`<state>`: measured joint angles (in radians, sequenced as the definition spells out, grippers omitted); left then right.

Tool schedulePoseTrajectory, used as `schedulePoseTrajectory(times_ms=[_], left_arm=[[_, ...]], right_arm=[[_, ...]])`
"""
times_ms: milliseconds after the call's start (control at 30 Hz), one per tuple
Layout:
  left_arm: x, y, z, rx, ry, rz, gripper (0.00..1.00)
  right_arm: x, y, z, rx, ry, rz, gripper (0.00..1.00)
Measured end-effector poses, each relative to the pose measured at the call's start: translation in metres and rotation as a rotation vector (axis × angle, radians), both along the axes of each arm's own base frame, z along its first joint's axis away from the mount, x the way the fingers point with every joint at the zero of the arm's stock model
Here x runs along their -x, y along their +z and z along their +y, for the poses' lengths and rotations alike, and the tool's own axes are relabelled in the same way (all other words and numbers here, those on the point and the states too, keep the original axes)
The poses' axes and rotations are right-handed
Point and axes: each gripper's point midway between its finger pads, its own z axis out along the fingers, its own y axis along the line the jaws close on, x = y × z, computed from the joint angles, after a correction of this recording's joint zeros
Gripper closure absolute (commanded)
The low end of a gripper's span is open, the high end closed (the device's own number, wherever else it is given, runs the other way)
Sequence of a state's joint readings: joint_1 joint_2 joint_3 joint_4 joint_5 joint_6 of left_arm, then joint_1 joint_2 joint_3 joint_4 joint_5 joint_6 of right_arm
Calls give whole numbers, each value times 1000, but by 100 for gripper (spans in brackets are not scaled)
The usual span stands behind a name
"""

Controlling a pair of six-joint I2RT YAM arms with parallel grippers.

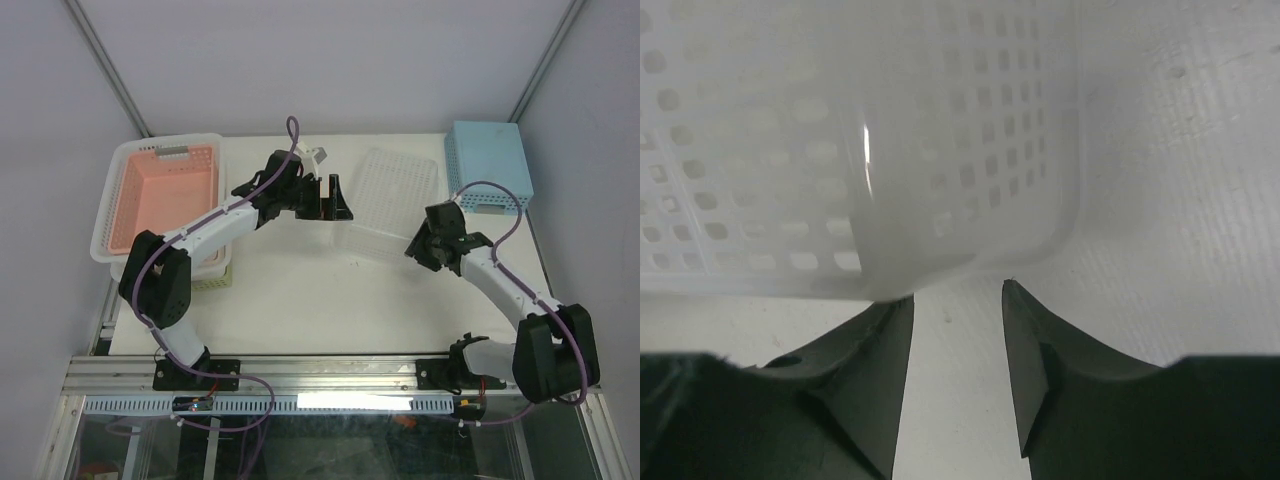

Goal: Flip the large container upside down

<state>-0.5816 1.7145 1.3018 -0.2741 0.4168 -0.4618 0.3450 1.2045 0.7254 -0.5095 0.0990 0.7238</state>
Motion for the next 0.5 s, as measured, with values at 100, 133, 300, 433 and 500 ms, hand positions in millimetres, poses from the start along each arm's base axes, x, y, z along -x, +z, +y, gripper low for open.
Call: schedulePoseTrajectory(times_ms=[100,133,300,433,500], left_arm=[[1,-2,1,-3,-1,6,1],[2,-3,1,-3,-2,8,1],[5,-7,-2,2,-23,27,1],[5,-26,-4,-15,-34,69,1],[7,-37,-5,-23,-44,95,1]], right_arm=[[-20,0,-30,21,-106,-4,56],[-27,1,-40,25,-139,-6,56],[-44,12,-56,32,-188,-32,56],[-42,24,-53,15,-175,-69,56],[-38,35,-50,-13,-163,-110,56]])
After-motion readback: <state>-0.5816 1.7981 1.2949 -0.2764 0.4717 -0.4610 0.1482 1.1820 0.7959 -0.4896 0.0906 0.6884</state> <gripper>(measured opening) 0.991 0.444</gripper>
